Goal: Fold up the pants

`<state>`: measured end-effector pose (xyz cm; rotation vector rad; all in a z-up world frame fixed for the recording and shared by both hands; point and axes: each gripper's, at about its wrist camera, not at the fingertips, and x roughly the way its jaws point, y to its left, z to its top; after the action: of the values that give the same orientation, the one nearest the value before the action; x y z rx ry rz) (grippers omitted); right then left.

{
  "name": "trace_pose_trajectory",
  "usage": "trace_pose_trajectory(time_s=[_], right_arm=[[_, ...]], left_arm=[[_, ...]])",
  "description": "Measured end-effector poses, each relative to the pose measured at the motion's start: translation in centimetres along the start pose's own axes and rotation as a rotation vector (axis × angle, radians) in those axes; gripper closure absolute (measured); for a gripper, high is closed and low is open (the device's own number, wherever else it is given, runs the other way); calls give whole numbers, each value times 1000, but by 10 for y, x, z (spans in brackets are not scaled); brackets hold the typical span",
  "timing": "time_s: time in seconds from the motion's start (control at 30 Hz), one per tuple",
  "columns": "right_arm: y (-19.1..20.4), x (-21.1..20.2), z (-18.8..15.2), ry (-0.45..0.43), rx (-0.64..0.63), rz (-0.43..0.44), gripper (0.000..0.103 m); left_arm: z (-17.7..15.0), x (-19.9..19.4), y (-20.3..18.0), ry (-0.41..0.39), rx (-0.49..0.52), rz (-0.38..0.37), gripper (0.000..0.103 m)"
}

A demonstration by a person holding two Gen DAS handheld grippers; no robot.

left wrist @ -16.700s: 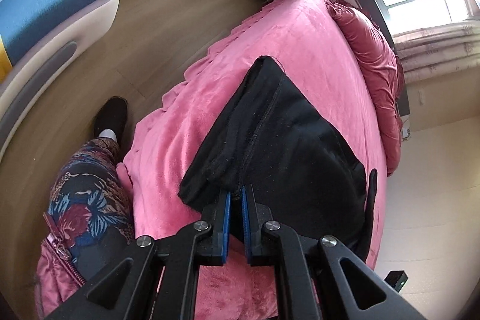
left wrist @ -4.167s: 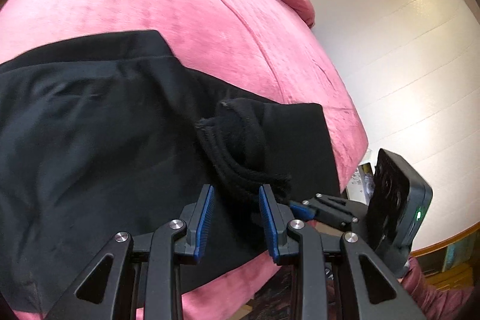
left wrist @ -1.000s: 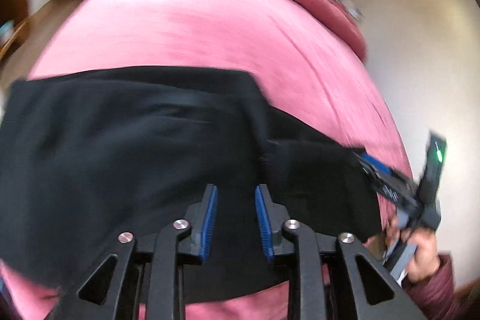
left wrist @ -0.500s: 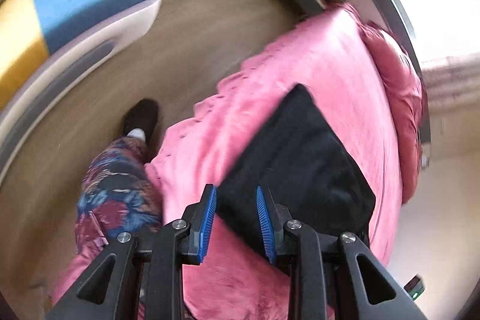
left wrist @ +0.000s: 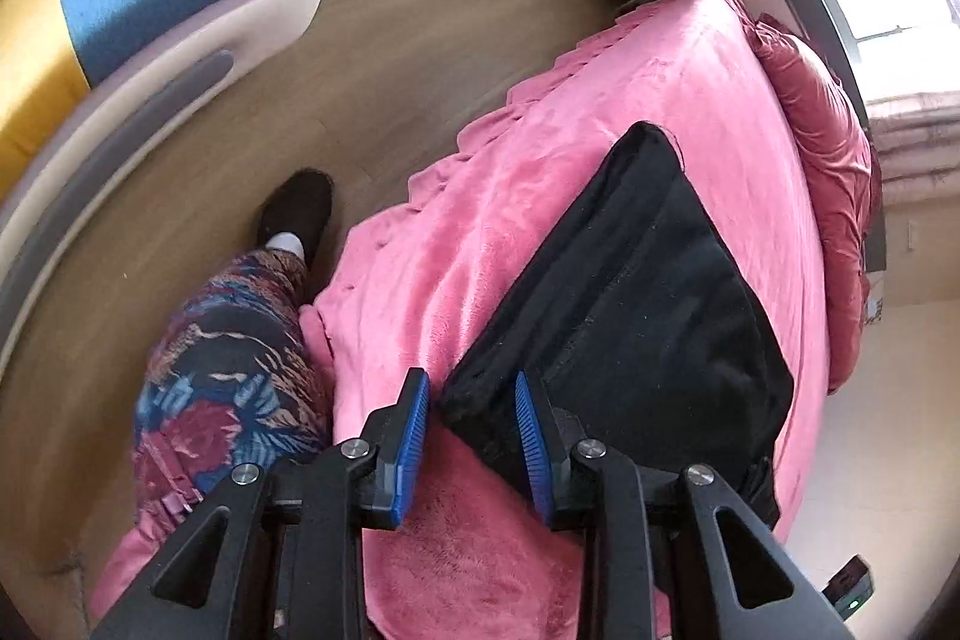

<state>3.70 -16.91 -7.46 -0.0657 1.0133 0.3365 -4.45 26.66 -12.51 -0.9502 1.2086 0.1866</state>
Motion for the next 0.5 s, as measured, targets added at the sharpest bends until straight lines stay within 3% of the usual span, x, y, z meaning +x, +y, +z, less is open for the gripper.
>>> trace_pose_trajectory(time_s=[0.1,0.27,0.37,0.5], right_arm=[[0,0,-2,3,3,-1,38],[-3,0,-4,3,12,-3,37],[-5,-1,-3,-2,15,-5,37],[-10,-2,1,4,46,59,38]], left_arm=[[1,-4,-3,-8,6,3,74],[-4,-12,-22,-74,110,9,93],[-7,-25,-40,-118,175,-76,94],[-26,-44,-91,-164,395,-248,94]])
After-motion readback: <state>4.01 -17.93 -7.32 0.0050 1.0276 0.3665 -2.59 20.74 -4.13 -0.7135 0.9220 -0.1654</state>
